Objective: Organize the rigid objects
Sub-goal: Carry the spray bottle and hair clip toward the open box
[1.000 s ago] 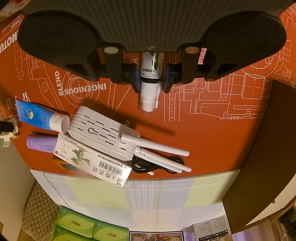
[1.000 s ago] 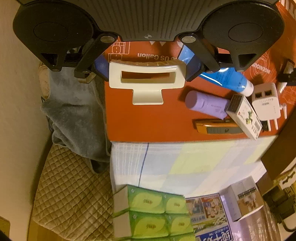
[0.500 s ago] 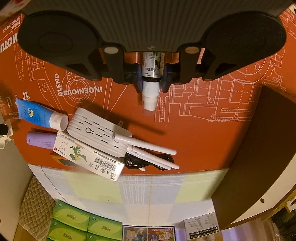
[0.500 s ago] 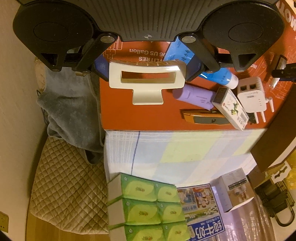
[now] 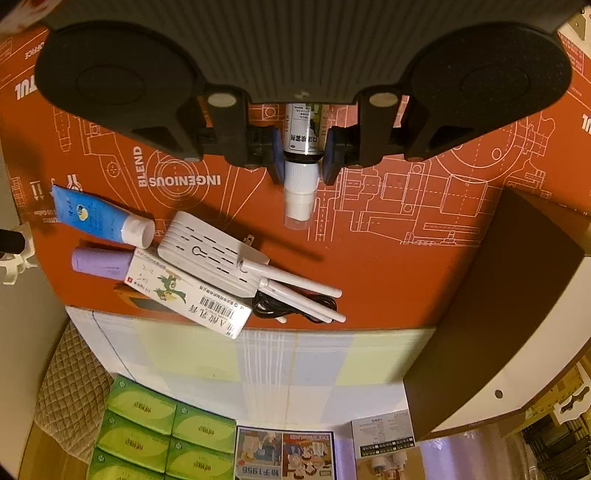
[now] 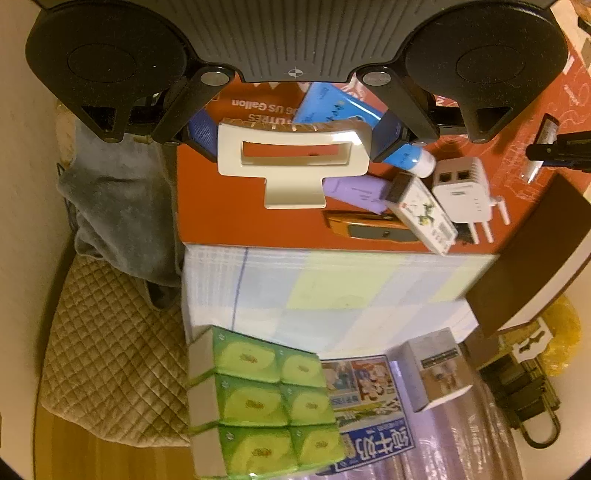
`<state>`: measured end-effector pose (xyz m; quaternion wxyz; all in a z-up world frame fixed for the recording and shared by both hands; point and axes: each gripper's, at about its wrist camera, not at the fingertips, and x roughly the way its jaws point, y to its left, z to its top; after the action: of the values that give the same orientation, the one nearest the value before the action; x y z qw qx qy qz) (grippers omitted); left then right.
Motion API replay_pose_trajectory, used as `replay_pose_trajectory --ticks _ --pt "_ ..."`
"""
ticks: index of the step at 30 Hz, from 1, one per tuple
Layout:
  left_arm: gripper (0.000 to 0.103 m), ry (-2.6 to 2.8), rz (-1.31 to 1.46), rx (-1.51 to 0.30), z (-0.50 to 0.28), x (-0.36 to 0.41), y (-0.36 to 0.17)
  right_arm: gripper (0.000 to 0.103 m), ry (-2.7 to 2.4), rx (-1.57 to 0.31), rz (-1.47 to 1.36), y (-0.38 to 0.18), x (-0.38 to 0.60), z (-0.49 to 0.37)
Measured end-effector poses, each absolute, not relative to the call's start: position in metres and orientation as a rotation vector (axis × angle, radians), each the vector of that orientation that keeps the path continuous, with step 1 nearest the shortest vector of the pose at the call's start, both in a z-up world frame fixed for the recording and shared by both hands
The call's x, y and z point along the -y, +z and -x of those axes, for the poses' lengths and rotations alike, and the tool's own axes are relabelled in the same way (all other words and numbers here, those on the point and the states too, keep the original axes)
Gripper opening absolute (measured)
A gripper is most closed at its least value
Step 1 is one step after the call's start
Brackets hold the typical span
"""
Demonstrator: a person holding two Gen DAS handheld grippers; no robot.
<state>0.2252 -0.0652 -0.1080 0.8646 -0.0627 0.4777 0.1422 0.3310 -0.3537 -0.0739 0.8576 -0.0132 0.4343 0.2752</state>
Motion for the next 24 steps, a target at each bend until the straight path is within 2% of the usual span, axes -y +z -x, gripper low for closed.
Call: replay_pose_trajectory --ticks 14,24 --pt "0.018 0.296 0.146 -0.905 -0.197 0.062 -0.068 0.082 0.683 -0.872 0.014 -0.046 0.328 -0.301" --pt "0.018 0.250 0.153 -0.850 -0.180 0.025 -0.038 0.082 0.755 -0.847 0.005 -0.026 0.271 -0.275"
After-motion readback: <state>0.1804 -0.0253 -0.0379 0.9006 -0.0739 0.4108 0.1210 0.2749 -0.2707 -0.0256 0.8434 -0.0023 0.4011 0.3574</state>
